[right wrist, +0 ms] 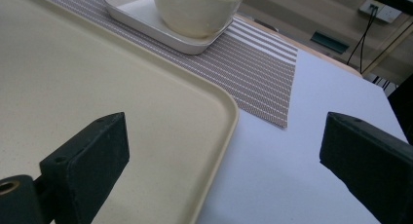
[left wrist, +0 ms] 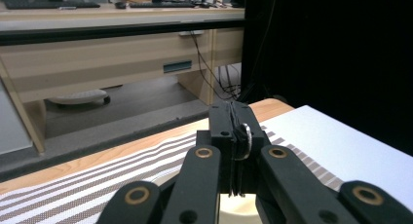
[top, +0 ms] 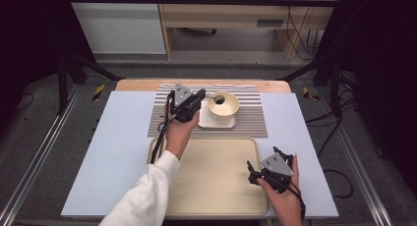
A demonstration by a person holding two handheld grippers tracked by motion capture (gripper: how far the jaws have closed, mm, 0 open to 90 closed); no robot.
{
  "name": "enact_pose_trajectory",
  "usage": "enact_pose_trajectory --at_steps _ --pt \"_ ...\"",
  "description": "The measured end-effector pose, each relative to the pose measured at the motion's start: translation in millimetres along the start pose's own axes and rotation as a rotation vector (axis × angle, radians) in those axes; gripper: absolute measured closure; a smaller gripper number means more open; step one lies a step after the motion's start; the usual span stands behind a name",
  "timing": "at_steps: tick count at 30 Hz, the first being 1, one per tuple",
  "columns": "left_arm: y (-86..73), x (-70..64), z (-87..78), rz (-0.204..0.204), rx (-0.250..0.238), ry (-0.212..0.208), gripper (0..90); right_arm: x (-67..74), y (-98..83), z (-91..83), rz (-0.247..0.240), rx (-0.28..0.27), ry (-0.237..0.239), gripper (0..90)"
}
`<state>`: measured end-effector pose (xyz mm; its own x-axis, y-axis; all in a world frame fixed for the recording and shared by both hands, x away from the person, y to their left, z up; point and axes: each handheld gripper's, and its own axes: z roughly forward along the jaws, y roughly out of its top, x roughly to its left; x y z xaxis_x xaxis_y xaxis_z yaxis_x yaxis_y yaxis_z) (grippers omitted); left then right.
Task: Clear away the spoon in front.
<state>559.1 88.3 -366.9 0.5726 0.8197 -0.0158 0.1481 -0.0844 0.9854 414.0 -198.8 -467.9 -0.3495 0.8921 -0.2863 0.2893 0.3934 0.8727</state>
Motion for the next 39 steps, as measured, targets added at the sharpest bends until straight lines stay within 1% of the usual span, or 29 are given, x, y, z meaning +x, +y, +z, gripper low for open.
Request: enact_pose_trajectory --at_steps 3,10,15,17,21,25,28,30,34,37,39 --pt "1.5 -0.9 -15.2 0.002 -0.005 -0.011 88.8 -0.8 0.8 -1.6 0.003 -0.013 -0.012 4.2" --pt "1.4 2.0 -46.5 -0.017 0.004 -0.043 88.8 -0.3 0.8 -2.1 0.000 -0.022 -0.021 4.5" --pt "0.7 6.2 -72.4 -0.011 0.013 -0.075 88.8 0.3 2.3 -3.4 0.010 -0.042 -0.039 4.9" --pt "-1.2 9.2 -81.3 -0.010 0.023 -0.074 88.8 0.5 3.2 -4.1 0.012 -0.050 -0.047 5.0" --pt "-7.2 14.8 -94.3 -0.022 0.041 -0.074 88.8 1.3 3.7 -5.1 0.011 -0.057 -0.054 5.0" --pt "-14.8 16.6 -106.0 -0.033 0.059 -0.082 88.8 1.7 3.1 -5.7 0.009 -0.055 -0.060 5.0" --pt "-19.6 17.0 -114.9 -0.041 0.070 -0.094 88.8 1.5 4.4 -8.0 0.006 -0.077 -0.066 5.0" --pt "-22.7 17.8 -120.6 -0.039 0.081 -0.099 88.8 1.5 5.2 -9.1 0.005 -0.088 -0.069 5.0" --pt "-28.0 21.4 -132.6 -0.042 0.095 -0.100 88.8 2.5 5.8 -9.3 -0.005 -0.102 -0.072 5.2" --pt "-31.1 24.5 -140.8 -0.048 0.099 -0.100 88.7 3.0 5.4 -8.3 -0.005 -0.095 -0.070 5.2" --pt "-34.2 26.0 -146.4 -0.044 0.100 -0.100 88.8 2.7 5.2 -8.2 0.000 -0.090 -0.067 5.6"
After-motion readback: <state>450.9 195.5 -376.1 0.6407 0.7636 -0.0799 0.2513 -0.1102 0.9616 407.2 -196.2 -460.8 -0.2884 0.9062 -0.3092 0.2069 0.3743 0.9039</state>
